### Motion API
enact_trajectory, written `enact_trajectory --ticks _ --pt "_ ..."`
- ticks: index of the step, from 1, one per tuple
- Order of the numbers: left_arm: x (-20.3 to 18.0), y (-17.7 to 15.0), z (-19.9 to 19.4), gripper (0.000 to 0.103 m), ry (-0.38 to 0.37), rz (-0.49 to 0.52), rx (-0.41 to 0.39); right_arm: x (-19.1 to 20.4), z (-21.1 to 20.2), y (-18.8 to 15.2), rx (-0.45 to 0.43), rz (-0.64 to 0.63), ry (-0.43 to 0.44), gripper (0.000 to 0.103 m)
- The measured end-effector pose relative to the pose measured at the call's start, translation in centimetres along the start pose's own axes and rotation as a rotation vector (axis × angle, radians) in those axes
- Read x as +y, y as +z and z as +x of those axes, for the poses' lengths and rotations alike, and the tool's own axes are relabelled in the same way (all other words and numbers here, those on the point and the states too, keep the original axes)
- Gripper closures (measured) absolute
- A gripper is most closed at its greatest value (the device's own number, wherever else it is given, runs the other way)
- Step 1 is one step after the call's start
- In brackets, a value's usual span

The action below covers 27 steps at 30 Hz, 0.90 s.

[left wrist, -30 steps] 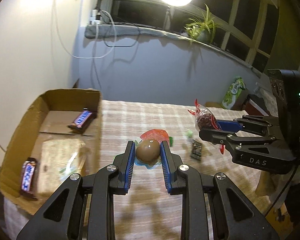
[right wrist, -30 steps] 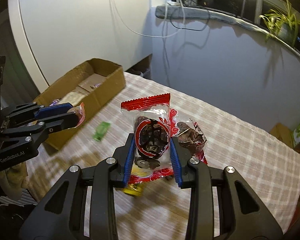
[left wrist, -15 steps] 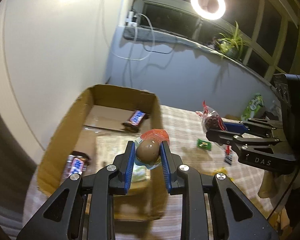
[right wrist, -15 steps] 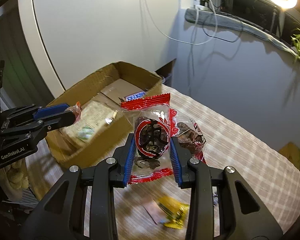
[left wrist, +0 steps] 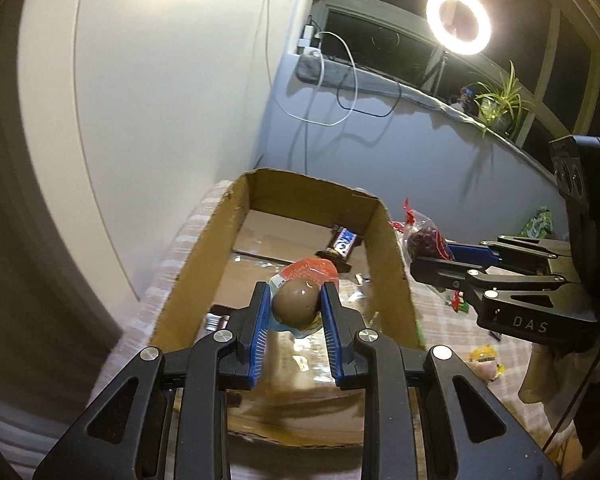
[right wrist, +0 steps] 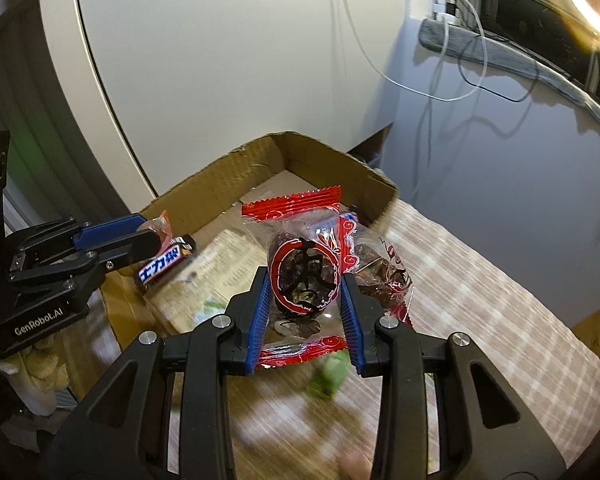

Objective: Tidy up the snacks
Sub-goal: 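Carry the chocolate egg with the left tool into the box while the right tool carries the red pack there, then open both tools over the box to drop the egg and red pack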

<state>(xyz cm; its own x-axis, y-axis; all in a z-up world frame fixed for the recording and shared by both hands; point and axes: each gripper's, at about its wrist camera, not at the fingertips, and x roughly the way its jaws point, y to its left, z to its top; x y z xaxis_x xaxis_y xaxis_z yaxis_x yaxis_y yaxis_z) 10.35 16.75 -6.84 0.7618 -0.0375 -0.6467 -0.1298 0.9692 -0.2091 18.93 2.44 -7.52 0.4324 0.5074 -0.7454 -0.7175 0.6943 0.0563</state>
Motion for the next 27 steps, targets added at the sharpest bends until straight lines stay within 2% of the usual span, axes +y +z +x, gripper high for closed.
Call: enact_trajectory --ticks 15,19,21,23,24,27 --pt "1.0 -0.1 0.2 0.079 0.015 -0.024 0.008 2.5 2.7 1.8 0.023 -0.043 0.036 0.068" --pt "1.1 -0.1 0.4 0.075 0.013 -0.025 0.015 3.0 3.4 1.9 0.037 -0.057 0.041 0.067" --pt "1.1 -0.1 0.4 0.072 0.011 -0.022 0.021 3.0 3.6 2.1 0.032 -0.051 0.037 0.059" --pt "1.1 -0.1 0.5 0.066 0.014 -0.022 0.023 2.7 3.6 2.2 0.021 -0.035 0.040 0.032" --pt "1.1 -0.1 0.5 0.062 0.016 -0.023 0.021 2.5 3.5 2.3 0.014 -0.027 0.041 0.025" --pt "1.3 0.0 0.4 0.058 0.018 -0.035 0.016 2.0 3.2 2.4 0.005 -0.009 0.050 0.024"
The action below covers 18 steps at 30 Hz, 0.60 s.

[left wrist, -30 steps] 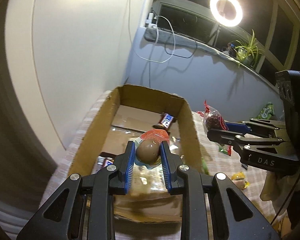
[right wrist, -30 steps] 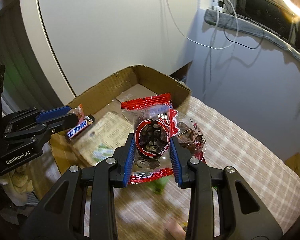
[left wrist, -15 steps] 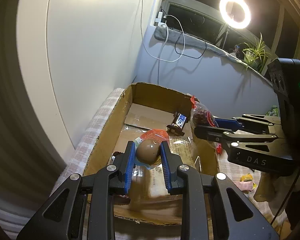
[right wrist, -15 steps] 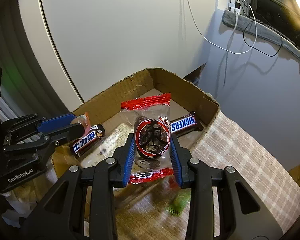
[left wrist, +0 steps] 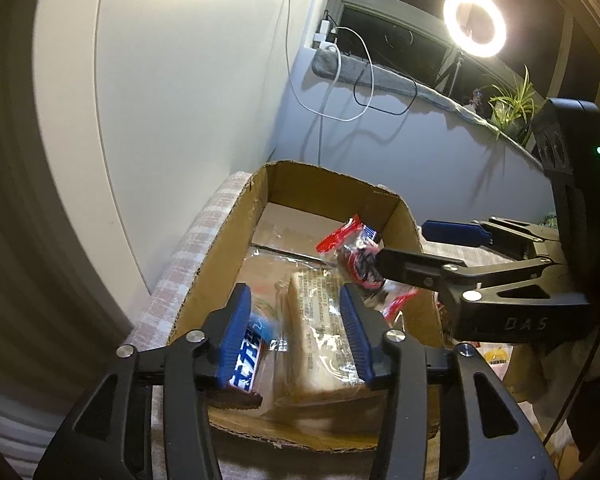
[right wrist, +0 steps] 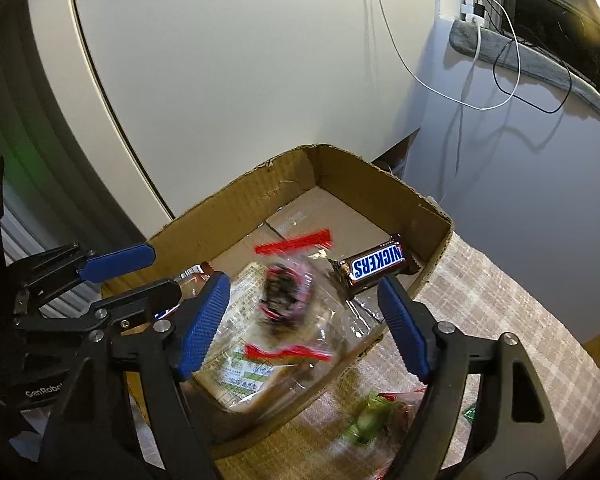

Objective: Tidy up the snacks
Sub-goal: 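Open both tools over the box to drop the egg and red pack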

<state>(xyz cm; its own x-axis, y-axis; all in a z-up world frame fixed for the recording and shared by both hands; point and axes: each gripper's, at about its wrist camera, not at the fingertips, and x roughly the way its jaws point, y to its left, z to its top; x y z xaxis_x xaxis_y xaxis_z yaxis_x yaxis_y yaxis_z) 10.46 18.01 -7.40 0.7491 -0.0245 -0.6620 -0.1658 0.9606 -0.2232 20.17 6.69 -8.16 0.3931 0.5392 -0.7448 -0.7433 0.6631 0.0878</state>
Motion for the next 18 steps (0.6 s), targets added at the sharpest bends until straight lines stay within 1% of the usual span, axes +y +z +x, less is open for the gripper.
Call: enact_trajectory --ticks 4,9,15,18 --pt "0.1 0.0 0.0 0.058 0.002 -0.004 -0.001 -0.4 -0.3 -0.1 -0.004 0.003 -0.020 0.019" --pt "-0.2 0.0 -0.2 0.058 -0.001 -0.002 -0.005 -1.7 -1.3 -0.5 -0.015 0.037 -0.018 0.018" --pt "-1.2 0.0 -1.2 0.058 -0.029 0.000 -0.028 -4.1 -4.0 -2.0 -0.034 0.083 -0.036 0.018" --pt "-1.9 -0.1 -1.8 0.058 -0.045 0.004 -0.038 -5.8 -6.0 -3.4 -0.046 0.114 -0.051 0.018"
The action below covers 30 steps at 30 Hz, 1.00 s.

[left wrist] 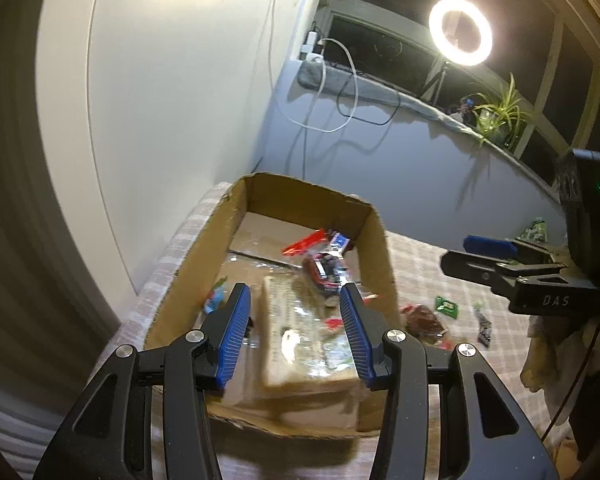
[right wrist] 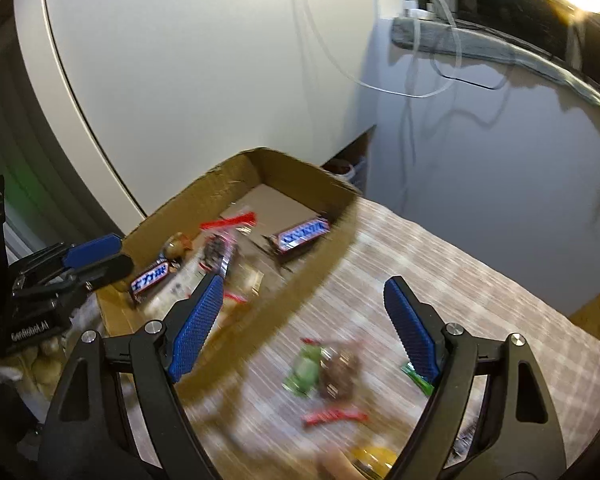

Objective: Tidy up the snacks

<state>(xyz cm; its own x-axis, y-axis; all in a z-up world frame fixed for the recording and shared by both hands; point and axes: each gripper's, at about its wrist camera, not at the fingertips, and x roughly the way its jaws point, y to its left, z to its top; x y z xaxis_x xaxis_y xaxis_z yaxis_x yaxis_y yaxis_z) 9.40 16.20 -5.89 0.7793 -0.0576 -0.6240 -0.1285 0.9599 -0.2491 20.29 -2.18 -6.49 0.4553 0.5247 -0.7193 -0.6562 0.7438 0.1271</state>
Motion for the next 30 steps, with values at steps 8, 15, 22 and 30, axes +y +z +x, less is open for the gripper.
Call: enact_trajectory --ticks 8,15,22,30 --pt "-1.2 -1.1 -2.3 0.058 -0.016 0.006 -0.021 -4.7 -5.2 -3.9 -0.021 0.068 -0.062 0.018" --pt "-2.7 -3.4 -3.6 0.058 -0.021 0.040 -0.004 -7.6 -7.5 -7.4 -0.003 0.097 -0.101 0.018" --pt "-2.7 -5.6 -5.4 0.058 0.000 0.018 0.018 -7.8 -8.1 -10.7 0.035 0.048 -0.105 0.018" --pt "-5.3 -7.0 -5.0 0.058 -0.031 0.054 0.059 -8.2 -7.7 -13.4 0.071 0.015 -0.100 0.018"
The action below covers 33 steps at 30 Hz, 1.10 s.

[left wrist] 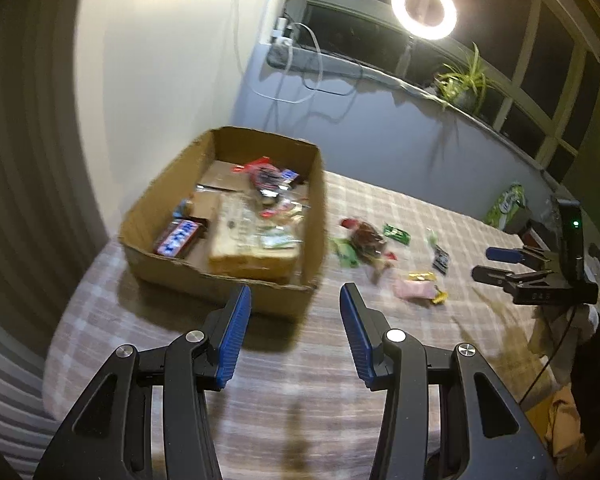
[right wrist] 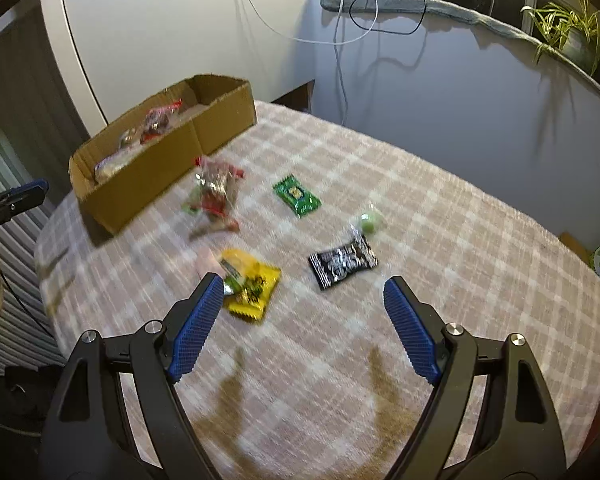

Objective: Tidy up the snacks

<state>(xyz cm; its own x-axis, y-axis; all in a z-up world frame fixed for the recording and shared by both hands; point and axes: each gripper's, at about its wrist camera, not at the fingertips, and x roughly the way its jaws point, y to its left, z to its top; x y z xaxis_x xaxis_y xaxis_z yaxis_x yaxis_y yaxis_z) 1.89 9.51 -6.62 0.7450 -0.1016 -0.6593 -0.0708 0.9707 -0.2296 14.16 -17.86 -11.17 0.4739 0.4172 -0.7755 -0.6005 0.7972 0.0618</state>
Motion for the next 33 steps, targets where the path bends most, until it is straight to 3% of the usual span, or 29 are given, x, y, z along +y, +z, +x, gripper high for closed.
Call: enact_trajectory --ticks 15,19,22,28,33 --pt "-8.2 -0.8 5.8 0.058 -0.158 0.155 0.115 -2.2 2.3 -0.3 0.021 0.016 0.036 0.019" --pt "-10.1 -1.2 8.1 0.057 -0.175 0.234 0.160 -2.4 3.7 0.1 0.033 0.003 0.037 0.019" --pt "-11.2 -1.3 9.7 0.048 -0.159 0.290 0.177 -2.9 4.9 0.4 0.048 0.003 0.032 0.019" --pt "-12.6 -1.0 12.1 0.048 -0.146 0.405 0.204 -3.1 6.7 0.8 0.074 0.003 0.042 0.019" --pt "-12.8 -0.5 13.4 0.048 -0.159 0.424 0.227 -2.6 7.3 1.1 0.071 -0.016 0.035 0.019"
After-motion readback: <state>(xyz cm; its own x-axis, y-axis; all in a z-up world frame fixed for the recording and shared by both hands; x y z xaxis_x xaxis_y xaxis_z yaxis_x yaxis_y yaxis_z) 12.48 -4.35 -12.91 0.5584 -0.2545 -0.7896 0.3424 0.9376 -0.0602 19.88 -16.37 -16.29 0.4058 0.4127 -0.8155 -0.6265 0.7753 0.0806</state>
